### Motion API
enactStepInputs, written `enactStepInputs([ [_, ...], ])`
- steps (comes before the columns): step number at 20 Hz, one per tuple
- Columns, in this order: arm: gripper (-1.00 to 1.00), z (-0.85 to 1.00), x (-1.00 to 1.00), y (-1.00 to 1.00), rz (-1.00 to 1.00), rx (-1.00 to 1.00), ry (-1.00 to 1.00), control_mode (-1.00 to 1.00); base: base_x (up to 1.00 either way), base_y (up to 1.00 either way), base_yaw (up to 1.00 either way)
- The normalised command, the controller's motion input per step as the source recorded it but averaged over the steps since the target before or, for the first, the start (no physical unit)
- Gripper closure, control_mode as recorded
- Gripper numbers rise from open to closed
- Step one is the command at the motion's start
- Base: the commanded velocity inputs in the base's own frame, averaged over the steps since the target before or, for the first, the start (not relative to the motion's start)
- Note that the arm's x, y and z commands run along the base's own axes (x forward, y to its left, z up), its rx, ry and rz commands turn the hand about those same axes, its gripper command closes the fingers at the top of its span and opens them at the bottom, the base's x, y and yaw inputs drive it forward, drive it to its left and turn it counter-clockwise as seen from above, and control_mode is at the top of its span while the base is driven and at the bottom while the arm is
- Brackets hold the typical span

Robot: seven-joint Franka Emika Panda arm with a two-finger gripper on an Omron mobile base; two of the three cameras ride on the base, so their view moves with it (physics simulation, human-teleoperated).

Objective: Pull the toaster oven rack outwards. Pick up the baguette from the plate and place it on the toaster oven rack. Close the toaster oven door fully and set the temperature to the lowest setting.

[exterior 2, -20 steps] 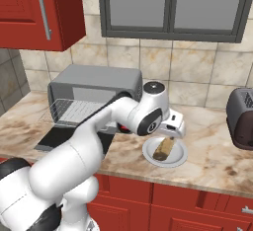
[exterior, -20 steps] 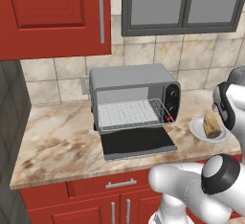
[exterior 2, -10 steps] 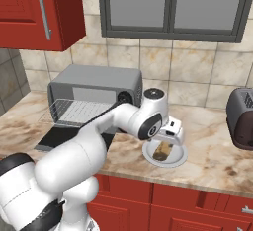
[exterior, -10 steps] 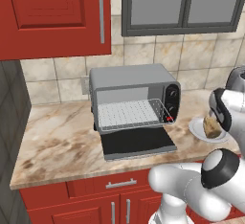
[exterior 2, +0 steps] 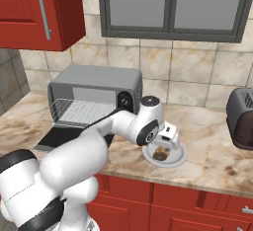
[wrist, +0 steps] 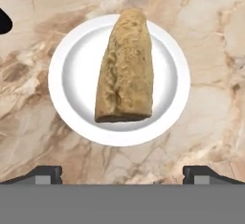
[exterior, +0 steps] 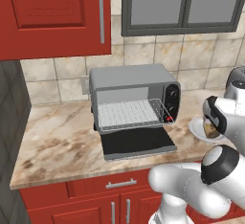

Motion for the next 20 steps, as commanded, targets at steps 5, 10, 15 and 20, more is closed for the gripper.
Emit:
enactStepInputs([
  [5,-1.0,-0.06,0.54,0.0,0.06,0.0,0.0,-1.0,0.0,0.0,0.0],
  [10,-1.0,-0.24,0.29,-0.02,0.04,0.0,0.0,-1.0,0.0,0.0,0.0],
  [15,-1.0,-0.38,0.0,-0.31,0.0,0.0,0.05,-1.0,0.0,0.0,0.0],
  [20,-1.0,-0.26,0.02,-0.19,0.0,0.0,0.01,-1.0,0.0,0.0,0.0],
])
